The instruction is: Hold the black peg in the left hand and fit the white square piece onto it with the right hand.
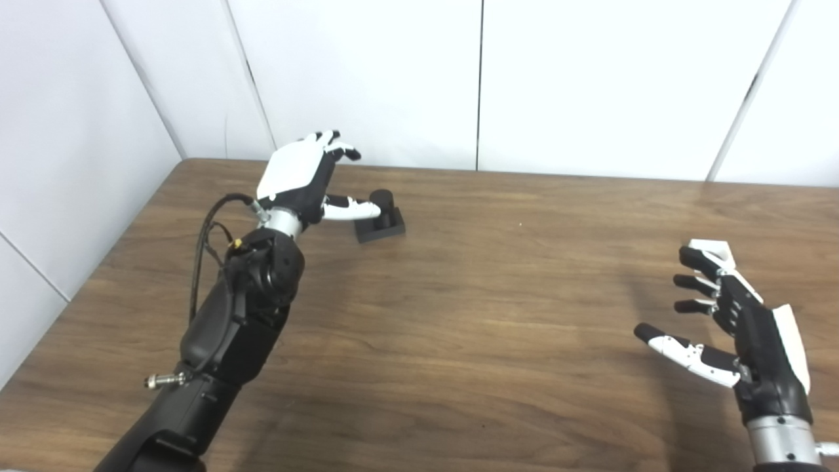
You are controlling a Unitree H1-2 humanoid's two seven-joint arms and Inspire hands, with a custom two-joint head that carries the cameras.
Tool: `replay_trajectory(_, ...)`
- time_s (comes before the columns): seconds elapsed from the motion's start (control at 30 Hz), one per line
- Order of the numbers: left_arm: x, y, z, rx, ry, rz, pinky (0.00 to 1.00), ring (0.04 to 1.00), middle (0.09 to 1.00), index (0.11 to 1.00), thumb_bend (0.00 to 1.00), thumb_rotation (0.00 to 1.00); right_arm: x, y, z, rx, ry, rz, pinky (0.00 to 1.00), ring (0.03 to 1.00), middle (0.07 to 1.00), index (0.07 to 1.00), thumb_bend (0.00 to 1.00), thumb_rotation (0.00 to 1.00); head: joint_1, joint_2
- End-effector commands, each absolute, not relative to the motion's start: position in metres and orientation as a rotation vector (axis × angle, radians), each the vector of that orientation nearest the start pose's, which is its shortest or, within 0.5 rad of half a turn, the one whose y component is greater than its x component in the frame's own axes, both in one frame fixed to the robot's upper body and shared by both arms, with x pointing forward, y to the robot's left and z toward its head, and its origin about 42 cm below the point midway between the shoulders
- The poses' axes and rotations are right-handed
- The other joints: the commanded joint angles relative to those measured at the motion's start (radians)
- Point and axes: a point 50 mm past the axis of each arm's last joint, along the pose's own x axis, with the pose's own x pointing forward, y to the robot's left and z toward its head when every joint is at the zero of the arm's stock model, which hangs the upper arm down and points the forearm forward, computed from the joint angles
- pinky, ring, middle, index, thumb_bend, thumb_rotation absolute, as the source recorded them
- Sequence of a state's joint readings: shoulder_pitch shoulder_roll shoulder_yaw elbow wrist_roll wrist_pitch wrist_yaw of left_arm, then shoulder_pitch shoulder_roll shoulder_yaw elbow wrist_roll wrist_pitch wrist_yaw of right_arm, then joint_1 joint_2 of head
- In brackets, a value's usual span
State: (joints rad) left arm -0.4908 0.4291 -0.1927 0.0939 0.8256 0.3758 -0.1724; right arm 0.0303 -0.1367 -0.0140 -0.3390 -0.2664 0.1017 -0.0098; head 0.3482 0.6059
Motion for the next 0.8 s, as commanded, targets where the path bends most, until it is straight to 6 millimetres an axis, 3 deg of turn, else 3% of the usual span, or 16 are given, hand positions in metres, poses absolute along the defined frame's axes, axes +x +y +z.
replay_trajectory(0.0,0.439,0.296,0.266,1.312,-0.064,0.115,0.99,1.0,0.987,0.791,0.96,0.53,0.269,-0.249,0.195,-0.406,-0.291,-0.074,0.61,0.763,0.834,0.806,0.63,0.0,0.0,0.001)
replay_trajectory(0.77,0.463,0.313,0.225,1.343,0.084,0.084,1.0,1.0,0.988,0.788,0.95,0.49,0.268,-0.249,0.204,-0.427,-0.293,-0.089,0.61,0.743,0.824,0.792,0.63,0.0,-0.016,0.007)
